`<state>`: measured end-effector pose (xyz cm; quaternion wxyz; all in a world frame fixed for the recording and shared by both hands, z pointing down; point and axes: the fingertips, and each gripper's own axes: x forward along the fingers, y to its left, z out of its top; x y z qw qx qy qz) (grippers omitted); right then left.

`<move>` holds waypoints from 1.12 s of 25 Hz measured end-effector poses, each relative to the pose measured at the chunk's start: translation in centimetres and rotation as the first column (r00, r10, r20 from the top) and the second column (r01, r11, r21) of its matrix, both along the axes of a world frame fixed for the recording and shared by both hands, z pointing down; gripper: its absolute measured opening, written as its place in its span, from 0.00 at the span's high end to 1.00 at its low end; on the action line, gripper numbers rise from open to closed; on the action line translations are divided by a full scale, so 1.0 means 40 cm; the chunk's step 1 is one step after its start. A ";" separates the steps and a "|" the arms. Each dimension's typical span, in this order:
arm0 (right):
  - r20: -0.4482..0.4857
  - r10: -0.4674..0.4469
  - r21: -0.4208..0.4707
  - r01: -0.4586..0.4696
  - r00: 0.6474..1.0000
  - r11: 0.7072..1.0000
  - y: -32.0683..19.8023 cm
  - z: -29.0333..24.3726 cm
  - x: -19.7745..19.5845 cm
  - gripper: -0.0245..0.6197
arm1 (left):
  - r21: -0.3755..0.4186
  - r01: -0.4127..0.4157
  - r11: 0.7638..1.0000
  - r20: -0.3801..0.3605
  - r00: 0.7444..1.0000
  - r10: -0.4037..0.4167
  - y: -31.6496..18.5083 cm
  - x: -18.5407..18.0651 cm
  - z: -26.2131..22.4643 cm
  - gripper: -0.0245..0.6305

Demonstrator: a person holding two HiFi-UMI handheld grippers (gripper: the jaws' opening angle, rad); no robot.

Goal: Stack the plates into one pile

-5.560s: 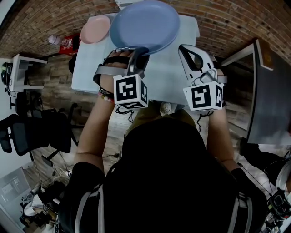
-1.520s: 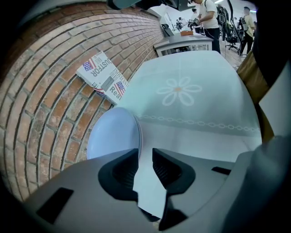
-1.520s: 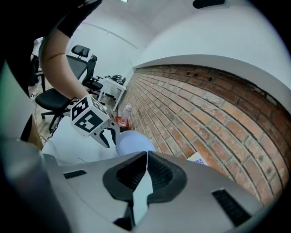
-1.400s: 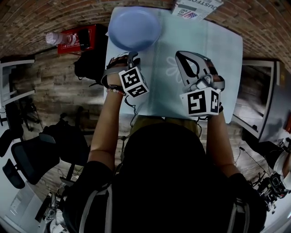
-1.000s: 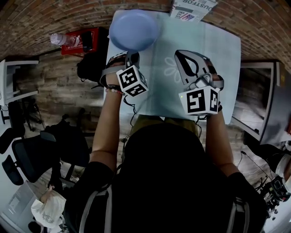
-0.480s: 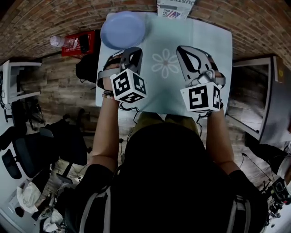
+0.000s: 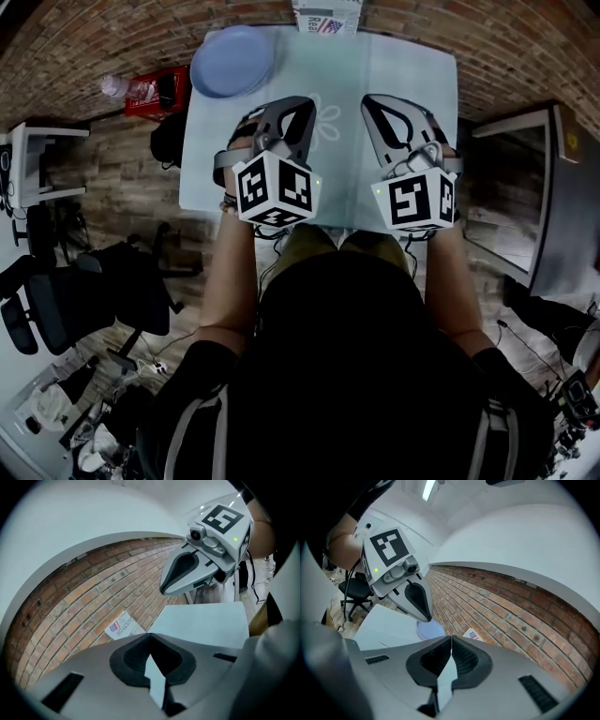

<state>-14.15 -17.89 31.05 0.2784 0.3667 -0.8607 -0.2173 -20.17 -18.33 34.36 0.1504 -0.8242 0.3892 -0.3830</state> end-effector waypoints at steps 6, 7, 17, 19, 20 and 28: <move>0.018 -0.008 0.022 0.008 1.000 1.000 0.044 -0.017 0.110 0.91 | 0.023 -0.037 0.999 -0.054 0.998 0.039 0.065 0.145 -0.044 0.93; 0.028 -0.011 0.023 0.010 1.000 1.000 0.052 -0.021 0.127 0.90 | 0.028 -0.040 0.999 -0.056 0.998 0.041 0.075 0.164 -0.051 0.93; 0.065 0.000 0.060 -0.004 0.998 0.998 0.106 -0.047 0.278 0.90 | 0.103 -0.065 0.993 -0.090 0.993 0.074 0.138 0.317 -0.120 0.93; 0.069 0.004 0.065 -0.009 0.998 0.998 0.112 -0.049 0.297 0.90 | 0.120 -0.075 0.990 -0.081 0.993 0.085 0.144 0.339 -0.129 0.93; 0.072 0.006 0.069 -0.011 0.997 0.998 0.113 -0.054 0.305 0.91 | 0.129 -0.078 0.989 -0.081 0.993 0.088 0.145 0.348 -0.136 0.93; 0.090 0.022 0.107 -0.032 0.996 0.994 0.123 -0.091 0.348 0.90 | 0.228 -0.080 0.970 -0.094 0.990 0.104 0.155 0.391 -0.191 0.93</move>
